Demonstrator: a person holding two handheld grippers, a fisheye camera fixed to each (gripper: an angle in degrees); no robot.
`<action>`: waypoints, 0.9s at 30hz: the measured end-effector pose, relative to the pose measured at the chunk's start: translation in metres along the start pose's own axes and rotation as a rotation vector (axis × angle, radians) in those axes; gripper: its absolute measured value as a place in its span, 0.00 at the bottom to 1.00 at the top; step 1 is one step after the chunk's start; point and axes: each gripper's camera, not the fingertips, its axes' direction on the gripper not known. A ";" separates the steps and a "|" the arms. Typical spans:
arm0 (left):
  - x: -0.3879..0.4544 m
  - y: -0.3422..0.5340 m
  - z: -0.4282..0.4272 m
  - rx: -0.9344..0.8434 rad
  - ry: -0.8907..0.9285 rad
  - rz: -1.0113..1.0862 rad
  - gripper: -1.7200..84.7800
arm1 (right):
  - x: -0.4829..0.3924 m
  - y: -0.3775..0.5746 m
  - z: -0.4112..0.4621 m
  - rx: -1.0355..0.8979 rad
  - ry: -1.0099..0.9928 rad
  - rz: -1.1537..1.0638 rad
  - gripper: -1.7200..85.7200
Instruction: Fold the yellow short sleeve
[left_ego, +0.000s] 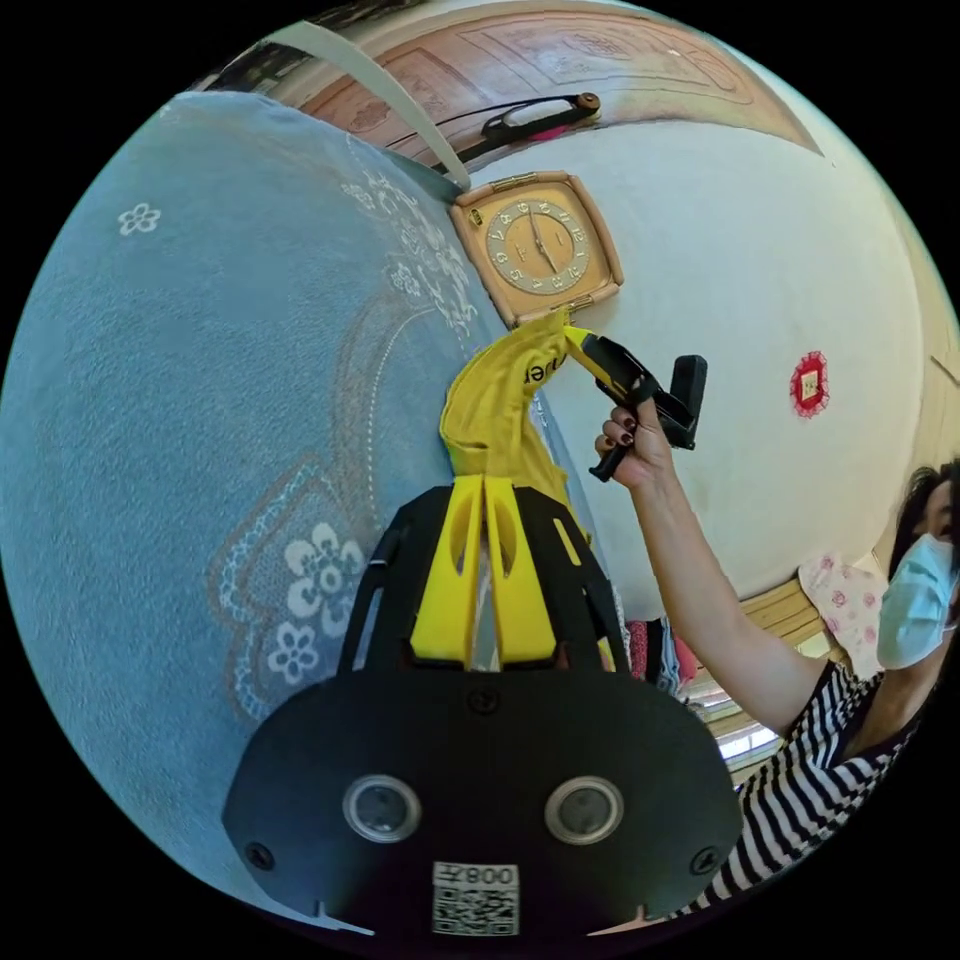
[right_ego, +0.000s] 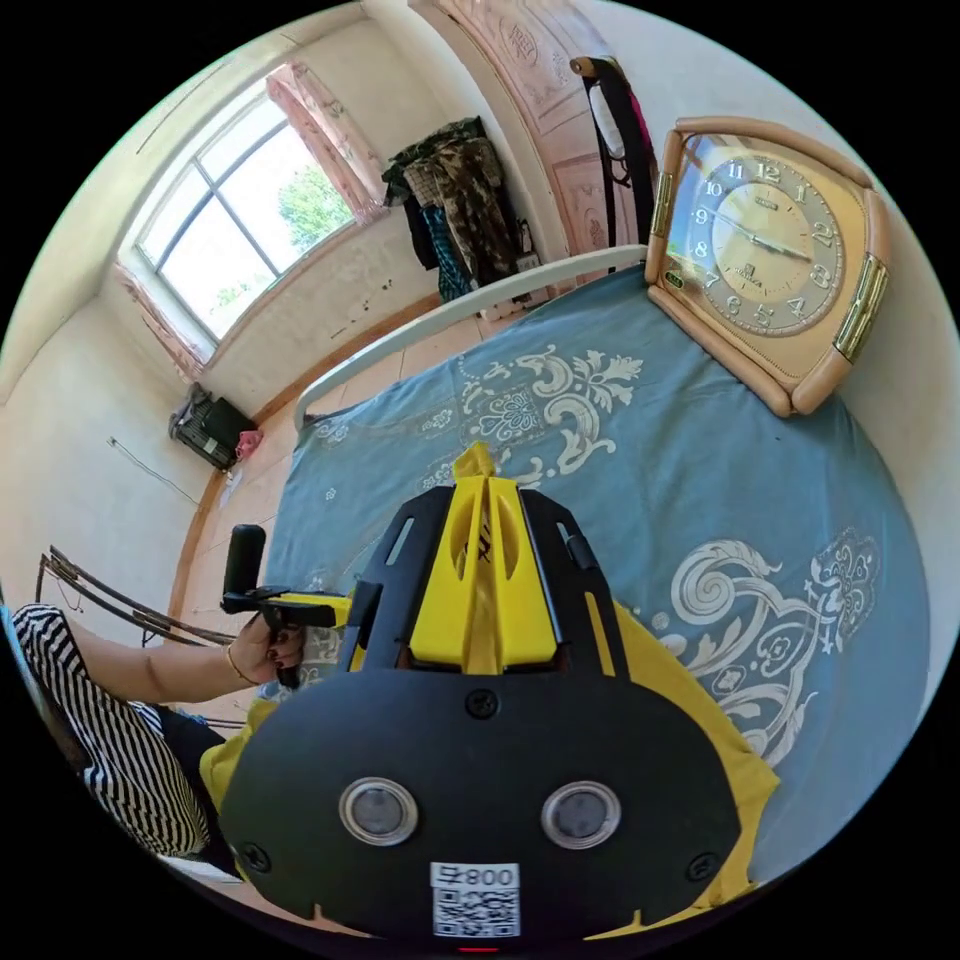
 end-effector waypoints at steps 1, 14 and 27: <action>0.006 0.005 0.001 0.006 0.002 0.032 0.02 | 0.008 0.006 -0.013 0.014 -0.041 0.011 0.03; 0.180 0.177 0.127 -0.412 -0.225 0.893 0.02 | 0.118 0.146 -0.124 0.147 -0.244 0.215 0.05; 0.177 0.275 0.206 -0.558 -0.312 0.923 0.02 | 0.125 0.177 -0.131 0.026 -0.167 0.342 0.09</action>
